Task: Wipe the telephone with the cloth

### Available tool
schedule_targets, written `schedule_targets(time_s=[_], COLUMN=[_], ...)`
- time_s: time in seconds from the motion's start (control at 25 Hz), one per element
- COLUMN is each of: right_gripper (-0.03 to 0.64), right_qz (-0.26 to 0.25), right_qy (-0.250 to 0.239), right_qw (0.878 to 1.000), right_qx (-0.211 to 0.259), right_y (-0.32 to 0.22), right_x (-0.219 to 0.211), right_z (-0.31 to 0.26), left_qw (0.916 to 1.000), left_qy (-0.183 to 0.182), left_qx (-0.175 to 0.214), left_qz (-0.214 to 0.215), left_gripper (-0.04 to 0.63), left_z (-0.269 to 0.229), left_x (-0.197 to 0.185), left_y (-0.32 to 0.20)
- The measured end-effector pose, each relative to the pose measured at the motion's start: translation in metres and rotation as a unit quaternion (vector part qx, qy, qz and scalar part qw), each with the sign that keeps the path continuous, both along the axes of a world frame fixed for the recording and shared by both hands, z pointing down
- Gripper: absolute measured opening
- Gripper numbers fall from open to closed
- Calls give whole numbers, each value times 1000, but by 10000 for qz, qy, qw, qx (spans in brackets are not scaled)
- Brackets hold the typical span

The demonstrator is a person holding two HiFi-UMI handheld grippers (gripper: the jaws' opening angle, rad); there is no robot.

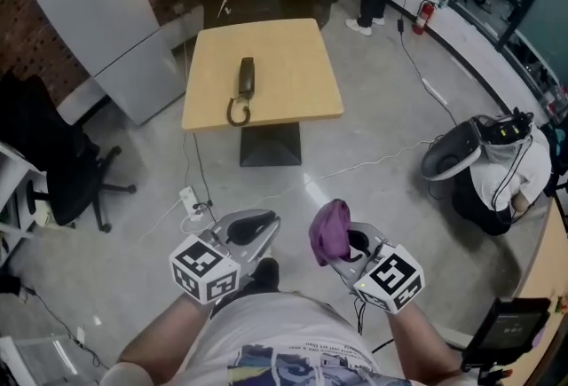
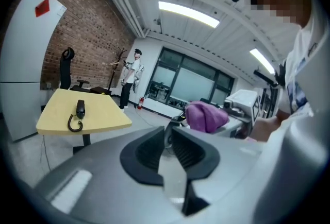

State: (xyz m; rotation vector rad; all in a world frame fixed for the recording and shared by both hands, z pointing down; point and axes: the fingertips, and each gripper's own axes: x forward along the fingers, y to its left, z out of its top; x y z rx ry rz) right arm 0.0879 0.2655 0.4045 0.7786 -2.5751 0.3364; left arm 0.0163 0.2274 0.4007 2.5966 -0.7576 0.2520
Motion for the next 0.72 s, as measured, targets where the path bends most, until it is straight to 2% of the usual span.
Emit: schedule_targets(time_s=[0.28,0.56,0.72], right_gripper=[114,114,114], right_qz=[-142,-445,-585], right_qy=[130,217,293], right_qw=[9998,9988,9978], right_qx=[-37,-53,-114], right_y=[-77,-138,-156], right_x=[-37,-83,-92], right_z=[-2,-3,-2], left_qw=[9999,9986,9971], left_qy=[-15,-85,-106], left_qx=[-89,-172,-170], left_qz=[-142,-496,-735], left_gripper=[104,109,123], left_z=[5,17,20], left_x=[-39,-87,-99], left_y=[-66,-121,-139])
